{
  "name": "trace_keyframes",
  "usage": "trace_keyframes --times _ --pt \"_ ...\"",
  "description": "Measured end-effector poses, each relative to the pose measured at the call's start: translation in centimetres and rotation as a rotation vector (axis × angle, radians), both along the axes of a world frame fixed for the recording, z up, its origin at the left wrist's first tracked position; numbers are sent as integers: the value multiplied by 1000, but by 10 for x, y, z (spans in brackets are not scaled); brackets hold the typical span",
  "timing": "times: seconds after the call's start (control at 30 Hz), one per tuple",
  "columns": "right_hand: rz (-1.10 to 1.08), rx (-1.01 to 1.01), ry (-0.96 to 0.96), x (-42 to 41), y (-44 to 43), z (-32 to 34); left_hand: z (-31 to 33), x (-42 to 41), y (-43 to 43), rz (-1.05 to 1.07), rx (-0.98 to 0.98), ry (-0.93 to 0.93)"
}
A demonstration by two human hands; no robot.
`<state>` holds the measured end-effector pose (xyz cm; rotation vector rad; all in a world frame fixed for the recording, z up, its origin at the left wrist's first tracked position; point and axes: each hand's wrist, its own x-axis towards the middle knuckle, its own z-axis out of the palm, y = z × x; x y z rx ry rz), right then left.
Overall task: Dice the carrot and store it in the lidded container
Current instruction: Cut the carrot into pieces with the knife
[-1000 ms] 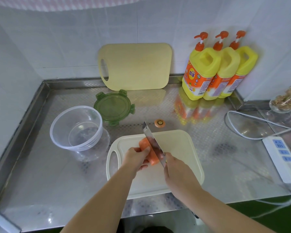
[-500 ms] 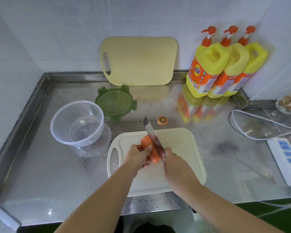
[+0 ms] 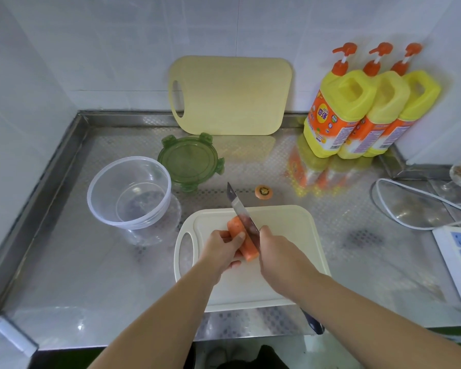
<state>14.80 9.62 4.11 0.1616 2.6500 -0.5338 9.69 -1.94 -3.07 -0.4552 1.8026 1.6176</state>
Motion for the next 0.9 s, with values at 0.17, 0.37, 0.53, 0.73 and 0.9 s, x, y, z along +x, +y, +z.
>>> trace_keyframes --times 0.17,0.37,0.53,0.73,0.9 --pt "27 23 -25 -7 0 9 -6 -1 0 -8 -10 -3" --pt "22 31 -19 -6 -1 2 -5 -1 0 -11 0 13" --pt "-72 -2 13 12 -2 -16 -6 0 1 -4 12 25" --pt "24 34 -44 -8 0 -1 -10 -1 1 -7 -5 24" --pt "-2 58 -33 0 -1 -10 -12 -1 2 -15 -19 39"
